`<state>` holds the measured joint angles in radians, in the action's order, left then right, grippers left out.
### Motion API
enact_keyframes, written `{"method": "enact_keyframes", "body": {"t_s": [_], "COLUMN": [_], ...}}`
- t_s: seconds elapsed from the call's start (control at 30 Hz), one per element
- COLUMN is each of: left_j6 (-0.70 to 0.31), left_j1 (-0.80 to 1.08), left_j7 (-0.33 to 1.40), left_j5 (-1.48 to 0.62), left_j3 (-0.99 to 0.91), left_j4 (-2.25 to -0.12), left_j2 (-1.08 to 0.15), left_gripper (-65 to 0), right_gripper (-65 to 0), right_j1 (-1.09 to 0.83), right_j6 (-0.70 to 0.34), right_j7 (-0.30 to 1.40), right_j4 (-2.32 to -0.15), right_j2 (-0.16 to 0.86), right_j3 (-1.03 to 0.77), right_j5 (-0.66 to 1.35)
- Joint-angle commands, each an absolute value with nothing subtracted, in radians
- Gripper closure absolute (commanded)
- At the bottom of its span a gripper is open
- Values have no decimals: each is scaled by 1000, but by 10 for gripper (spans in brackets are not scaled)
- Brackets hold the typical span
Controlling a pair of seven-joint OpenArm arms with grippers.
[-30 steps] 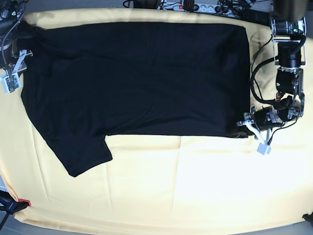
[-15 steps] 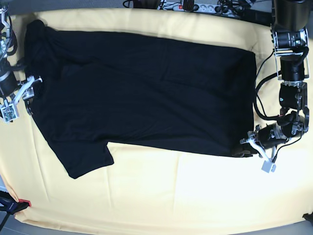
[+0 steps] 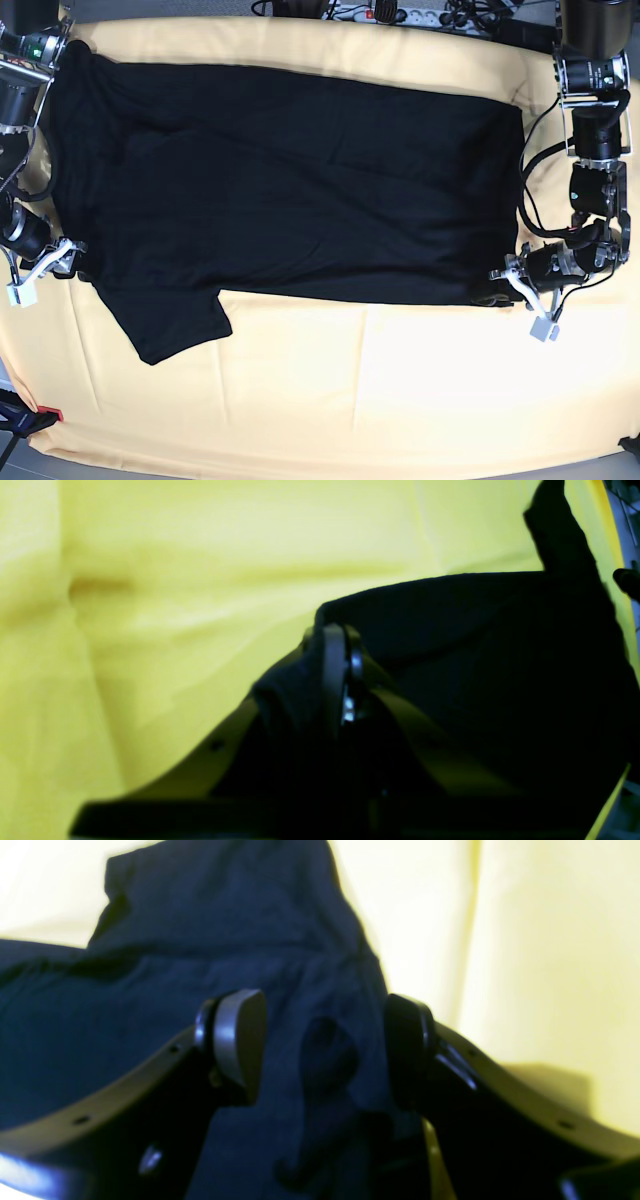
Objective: Fold the T-shirt properly
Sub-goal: 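Grasp the hem corners with both grippers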
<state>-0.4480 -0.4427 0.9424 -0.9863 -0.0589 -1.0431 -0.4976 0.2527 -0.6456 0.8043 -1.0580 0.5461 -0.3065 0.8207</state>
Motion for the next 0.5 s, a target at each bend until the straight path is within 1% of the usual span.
{"method": "enact_keyframes", "body": {"t_s": [0.0, 0.07, 0.13, 0.27, 0.33, 0.47], "left_j6": [-453, -453, -453, -453, -453, -453], "left_j1": [-471, -471, -471, -471, -471, -471], "left_j7": [926, 926, 926, 926, 926, 930], "left_j5": [-1006, -1006, -1007, -1007, -1007, -1007], "left_j3": [-66, -66, -66, -66, -66, -66], "left_j4": [-1058, -1058, -1058, -1058, -1058, -1058], "left_j2": [-513, -512, -512, -512, -513, -513], "left_gripper": [0, 0, 0, 0, 0, 0], "right_gripper": [-390, -390, -390, -390, -390, -390], "right_j1": [295, 334, 360, 362, 356, 352], "right_j6": [-656, -654, -622, -615, -614, -595], "right_j7": [779, 748, 717, 720, 722, 682], "right_j4": [-1043, -995, -971, -964, -963, -963], "right_j2": [574, 573, 570, 545, 526, 493], "right_j3": [-314, -314, -314, -308, -285, -208], "right_j5": [831, 778, 727, 731, 725, 643]}}
